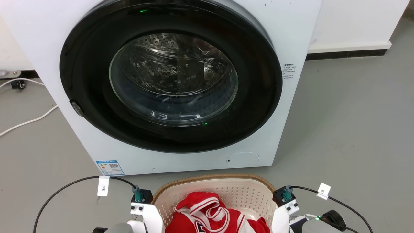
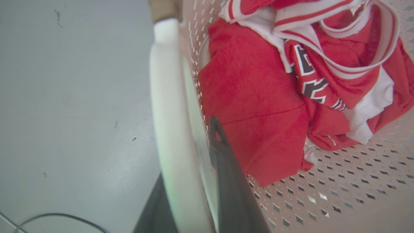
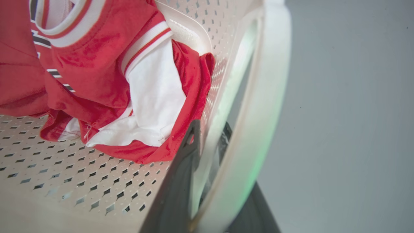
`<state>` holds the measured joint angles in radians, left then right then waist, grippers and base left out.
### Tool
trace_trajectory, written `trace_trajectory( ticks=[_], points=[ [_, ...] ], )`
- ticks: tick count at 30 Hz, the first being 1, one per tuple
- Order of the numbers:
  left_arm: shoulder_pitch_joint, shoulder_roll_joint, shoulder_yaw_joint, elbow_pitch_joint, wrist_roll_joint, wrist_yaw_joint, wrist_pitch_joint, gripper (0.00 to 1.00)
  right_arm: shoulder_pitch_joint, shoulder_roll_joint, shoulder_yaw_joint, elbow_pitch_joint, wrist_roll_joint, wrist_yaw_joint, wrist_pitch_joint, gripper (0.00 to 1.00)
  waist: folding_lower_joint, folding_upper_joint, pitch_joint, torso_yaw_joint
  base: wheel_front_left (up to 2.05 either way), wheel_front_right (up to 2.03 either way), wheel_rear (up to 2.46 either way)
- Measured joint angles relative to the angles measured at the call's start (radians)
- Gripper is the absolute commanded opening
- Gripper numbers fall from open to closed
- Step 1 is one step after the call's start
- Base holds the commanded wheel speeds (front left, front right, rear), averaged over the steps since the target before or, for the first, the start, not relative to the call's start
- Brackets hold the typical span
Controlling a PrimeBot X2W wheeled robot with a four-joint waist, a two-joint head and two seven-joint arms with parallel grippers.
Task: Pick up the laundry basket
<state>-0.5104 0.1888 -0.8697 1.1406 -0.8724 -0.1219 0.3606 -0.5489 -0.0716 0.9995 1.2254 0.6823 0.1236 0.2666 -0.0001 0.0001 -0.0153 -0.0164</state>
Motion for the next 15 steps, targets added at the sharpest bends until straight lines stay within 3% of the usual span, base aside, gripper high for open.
trace_trajectory(
  ticks=[15],
  points=[
    [-0.024,0.0,-0.071,0.022,-0.059,0.0,-0.004,0.0,-0.015,-0.007,0.078,0.004,0.082,0.0,0.001,0.0,0.0001,0.0,-0.015,0.005,0.0,0.0,0.0]
  ],
)
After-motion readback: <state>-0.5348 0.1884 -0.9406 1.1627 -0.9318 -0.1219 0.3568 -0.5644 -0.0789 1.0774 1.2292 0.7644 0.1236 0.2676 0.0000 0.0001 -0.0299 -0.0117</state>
